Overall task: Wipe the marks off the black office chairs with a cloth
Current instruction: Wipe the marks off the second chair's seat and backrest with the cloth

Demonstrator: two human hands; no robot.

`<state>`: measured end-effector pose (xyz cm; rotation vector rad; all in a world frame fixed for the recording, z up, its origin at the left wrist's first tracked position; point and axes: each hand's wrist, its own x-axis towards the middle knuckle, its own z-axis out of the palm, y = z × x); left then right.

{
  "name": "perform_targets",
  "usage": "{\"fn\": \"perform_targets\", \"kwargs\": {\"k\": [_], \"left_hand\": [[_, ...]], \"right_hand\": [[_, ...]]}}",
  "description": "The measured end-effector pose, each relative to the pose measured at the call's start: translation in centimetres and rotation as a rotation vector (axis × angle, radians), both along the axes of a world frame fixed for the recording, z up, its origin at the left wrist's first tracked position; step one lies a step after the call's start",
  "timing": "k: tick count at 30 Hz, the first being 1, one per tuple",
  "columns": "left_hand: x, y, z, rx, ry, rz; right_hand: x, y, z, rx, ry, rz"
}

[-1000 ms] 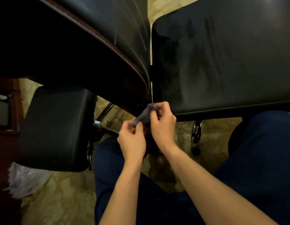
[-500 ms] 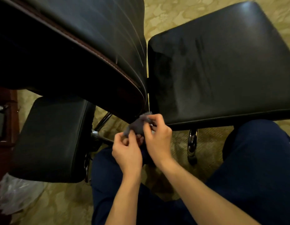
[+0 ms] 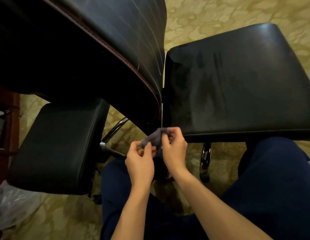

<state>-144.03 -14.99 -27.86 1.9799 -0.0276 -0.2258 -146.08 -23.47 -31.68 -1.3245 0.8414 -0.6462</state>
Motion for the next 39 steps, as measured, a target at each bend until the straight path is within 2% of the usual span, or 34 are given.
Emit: {"fn": "perform_targets", "kwargs": {"k": [3,5,7,14,16,21,28,33,39], "left_hand": [[-0.4,-1.2,1.4,0.030,-0.173,-0.057],[-0.1,-2.0,1.9,0.039,-0.233,-0.054],[0.5,-2.1,1.5,0.062,-0.209,-0.038],[1.5,-0.7,-2.5,0.127,0.152,0.047],[1.4,-0.8,-2.4,0.104,0.149,0.034],[2.1,-2.7,-0.8,0.050,-0.050,0.031],[3.8,-3.4,-2.2,0.118,-0.039,0.097],[6.3,-4.7,-3.4,0.116,0.048,0.173],[10.0,-6.6,-4.5,-0.099,0.061,0.281]], "right_hand": [[1.0,-1.2,3.3,0.080,-0.187,-0.106],[1.8,-1.7,3.6,0.114,-0.196,-0.120],[2.2,-1.4,2.4,0.160,-0.129,-0.068],[2.6,-1.7,-1.4,0.084,0.163,0.105],[2.7,-2.2,-0.9,0.091,0.134,0.109],[4.3,-2.7,2.4,0.080,-0.068,-0.018],[6.5,-2.6,0.4,0.047,-0.013,0.015],[7.8,-4.3,-1.9,-0.009,0.102,0.123],[10.8,-8.8,-1.8,-0.104,0.028,0.315]]}}
